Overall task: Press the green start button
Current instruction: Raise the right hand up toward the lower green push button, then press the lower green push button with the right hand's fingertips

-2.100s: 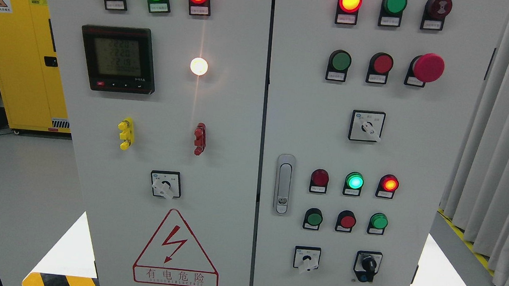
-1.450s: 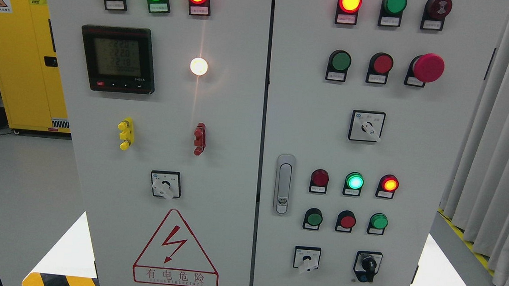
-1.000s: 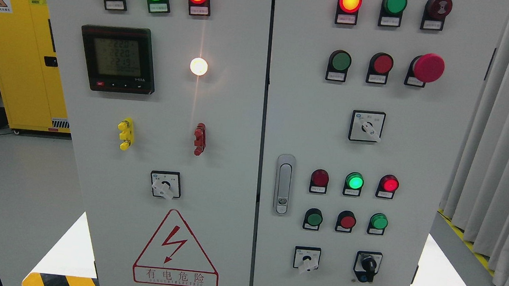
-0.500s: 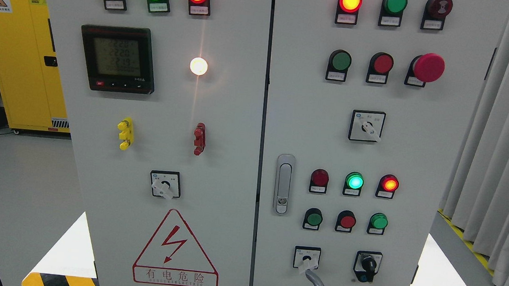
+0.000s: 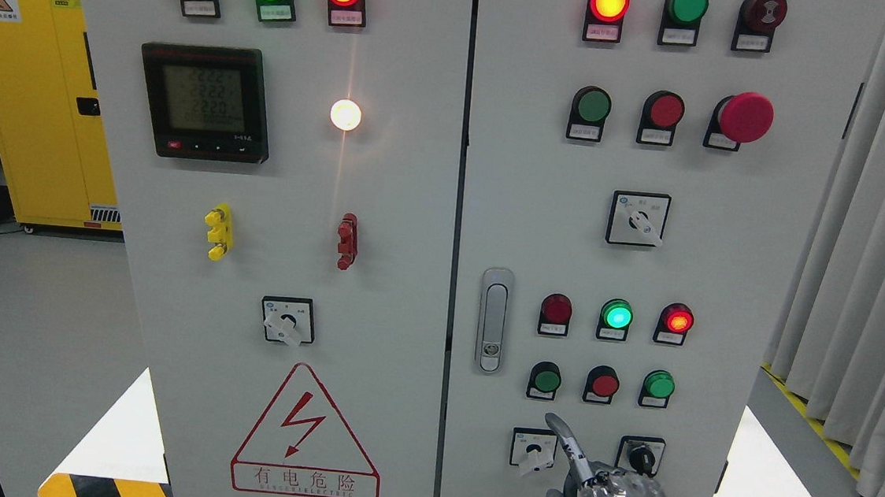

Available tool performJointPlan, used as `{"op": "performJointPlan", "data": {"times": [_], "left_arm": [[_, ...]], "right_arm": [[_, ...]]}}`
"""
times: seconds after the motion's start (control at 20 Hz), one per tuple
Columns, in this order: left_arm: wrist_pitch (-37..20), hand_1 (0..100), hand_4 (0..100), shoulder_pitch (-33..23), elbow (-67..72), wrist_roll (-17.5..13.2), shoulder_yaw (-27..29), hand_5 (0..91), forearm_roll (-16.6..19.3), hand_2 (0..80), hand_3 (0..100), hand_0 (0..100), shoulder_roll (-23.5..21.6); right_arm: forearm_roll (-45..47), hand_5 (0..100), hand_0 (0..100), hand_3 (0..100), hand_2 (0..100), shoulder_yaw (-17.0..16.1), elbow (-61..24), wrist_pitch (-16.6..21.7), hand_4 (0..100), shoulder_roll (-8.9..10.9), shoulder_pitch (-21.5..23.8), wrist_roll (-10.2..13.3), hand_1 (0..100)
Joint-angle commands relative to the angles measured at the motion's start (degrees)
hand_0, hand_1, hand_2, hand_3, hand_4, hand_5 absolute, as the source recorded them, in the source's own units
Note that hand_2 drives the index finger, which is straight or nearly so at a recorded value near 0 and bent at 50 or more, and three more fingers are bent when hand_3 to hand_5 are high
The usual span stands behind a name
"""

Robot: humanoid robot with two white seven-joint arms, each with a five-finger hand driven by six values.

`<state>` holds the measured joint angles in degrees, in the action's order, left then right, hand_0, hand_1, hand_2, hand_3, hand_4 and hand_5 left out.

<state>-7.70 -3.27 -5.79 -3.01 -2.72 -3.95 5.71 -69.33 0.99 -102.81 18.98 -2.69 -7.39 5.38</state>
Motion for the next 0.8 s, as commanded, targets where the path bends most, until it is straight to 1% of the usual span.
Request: {"op": "performJointPlan", "data": {"times": [0.0,0.35,0.4,0.5,0.75], "left_arm": [[0.05,56,0,-0.07,-0.02,0.02,0.00,0.0,0.00,0.0,0,12,0.00],[0.05,56,0,0.02,-0.02,0.02,0.00,0.0,0.00,0.0,0,12,0.00],[0.05,56,0,0.02,-0.02,0.02,0.00,0.0,0.00,0.0,0,12,0.00],[0.05,56,0,-0.07,-0.02,0.02,0.00,0.0,0.00,0.0,0,12,0.00],[0.05,56,0,0.02,-0.02,0.02,0.00,0.0,0.00,0.0,0,12,0.00]], "right_arm": [[-0.80,99,79,83,0,-0.47,4.11,-0.34,91,0.14,-2.63,-0.37,100],[-0.80,99,80,83,0,-0.47,4.81,-0.43,91,0.14,-4.47,-0.72,100],[-0.80,99,80,83,0,-0.47,4.81,-0.43,91,0.14,-4.56,-0.89,100],[-0.80,99,79,83,0,-0.47,4.90,-0.43,91,0.14,-4.56,-2.38,100],[-0.80,99,80,83,0,-0.47,4.90,-1.05,91,0.14,-5.27,-2.65,100]]}}
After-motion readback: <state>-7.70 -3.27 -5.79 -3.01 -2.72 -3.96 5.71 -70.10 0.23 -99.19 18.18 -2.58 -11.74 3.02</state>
